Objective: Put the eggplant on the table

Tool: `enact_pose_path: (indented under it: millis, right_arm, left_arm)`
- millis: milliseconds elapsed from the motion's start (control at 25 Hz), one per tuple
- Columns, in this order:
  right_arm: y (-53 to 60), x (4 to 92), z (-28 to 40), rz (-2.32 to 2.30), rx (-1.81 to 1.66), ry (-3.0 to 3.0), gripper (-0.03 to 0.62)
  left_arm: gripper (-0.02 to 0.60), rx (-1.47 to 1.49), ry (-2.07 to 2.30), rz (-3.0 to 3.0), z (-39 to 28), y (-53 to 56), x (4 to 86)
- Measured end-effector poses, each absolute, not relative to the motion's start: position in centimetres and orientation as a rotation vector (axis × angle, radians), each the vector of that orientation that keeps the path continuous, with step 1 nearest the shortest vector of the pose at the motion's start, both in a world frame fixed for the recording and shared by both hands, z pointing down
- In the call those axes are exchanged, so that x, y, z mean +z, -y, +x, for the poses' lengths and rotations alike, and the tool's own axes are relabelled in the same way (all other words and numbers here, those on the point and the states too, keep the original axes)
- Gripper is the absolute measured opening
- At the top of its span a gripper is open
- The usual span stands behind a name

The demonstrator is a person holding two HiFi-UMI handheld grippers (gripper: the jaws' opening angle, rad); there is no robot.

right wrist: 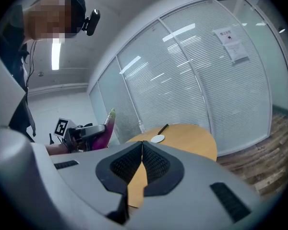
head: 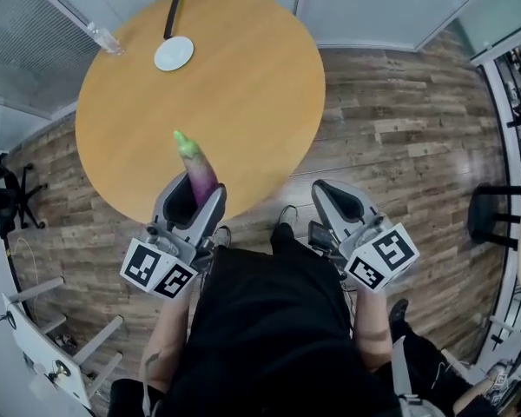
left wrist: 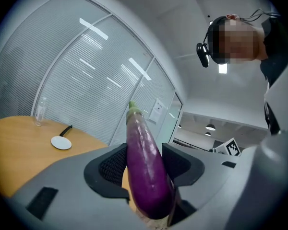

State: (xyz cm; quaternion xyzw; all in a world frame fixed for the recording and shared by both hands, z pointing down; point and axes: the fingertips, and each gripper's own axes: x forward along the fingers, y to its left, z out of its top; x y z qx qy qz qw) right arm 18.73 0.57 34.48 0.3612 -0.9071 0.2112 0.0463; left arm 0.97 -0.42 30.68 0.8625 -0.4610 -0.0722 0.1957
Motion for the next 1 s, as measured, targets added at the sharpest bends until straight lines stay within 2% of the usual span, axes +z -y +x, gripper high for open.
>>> enact_pose_path:
  millis: [360, 1000]
  right_arm:
    - [1.6, 36.0, 20.1, 0.777, 0.685, 2.802, 0.017]
    - [2.7, 37.4, 16.1, 0.624, 0.737, 2.807, 0.017]
  left_arm:
    - [0.235, -0.19, 1.489, 2.251, 3.4, 0.6, 32.4]
    - [0.235, -0.072, 1.554, 2.128, 0.1, 1.0, 35.3]
